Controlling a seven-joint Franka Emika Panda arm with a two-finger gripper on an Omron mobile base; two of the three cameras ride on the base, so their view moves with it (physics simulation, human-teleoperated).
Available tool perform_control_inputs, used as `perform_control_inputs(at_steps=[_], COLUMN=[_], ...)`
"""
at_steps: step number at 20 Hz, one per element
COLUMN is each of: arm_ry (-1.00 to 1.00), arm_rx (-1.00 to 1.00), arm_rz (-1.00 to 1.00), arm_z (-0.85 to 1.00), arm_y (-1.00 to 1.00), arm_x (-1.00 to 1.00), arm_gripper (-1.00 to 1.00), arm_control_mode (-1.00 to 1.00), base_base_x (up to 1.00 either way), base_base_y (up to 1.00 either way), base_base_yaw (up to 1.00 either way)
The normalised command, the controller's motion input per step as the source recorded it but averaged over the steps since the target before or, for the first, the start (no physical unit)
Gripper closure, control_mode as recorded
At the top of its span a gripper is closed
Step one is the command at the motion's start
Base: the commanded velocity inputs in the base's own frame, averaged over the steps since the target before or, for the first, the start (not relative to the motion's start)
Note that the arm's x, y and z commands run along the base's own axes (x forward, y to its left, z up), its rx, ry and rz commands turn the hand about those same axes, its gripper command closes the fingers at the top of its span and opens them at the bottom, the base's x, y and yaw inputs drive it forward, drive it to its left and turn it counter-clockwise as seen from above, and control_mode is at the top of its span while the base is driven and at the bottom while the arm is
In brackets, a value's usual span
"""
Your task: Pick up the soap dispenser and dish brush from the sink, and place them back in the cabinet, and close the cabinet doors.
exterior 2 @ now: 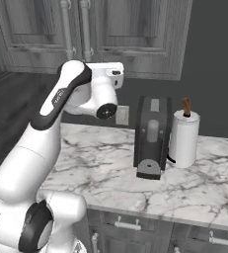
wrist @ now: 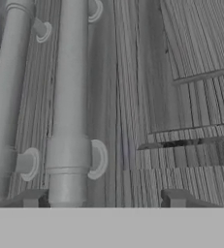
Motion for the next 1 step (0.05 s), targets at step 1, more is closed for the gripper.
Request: perform_control_inputs(at_steps=[1], arm_ry=[0.03], arm_rx=[0.0], arm_rz=[0.0], arm_z=[0.0], arm_y=[0.0], arm_x=[0.0], arm_gripper=[-1.0], arm_control_mode=[-1.0], base_base_x=[0.0], base_base_y=[0.0], base_base_yaw=[0.0])
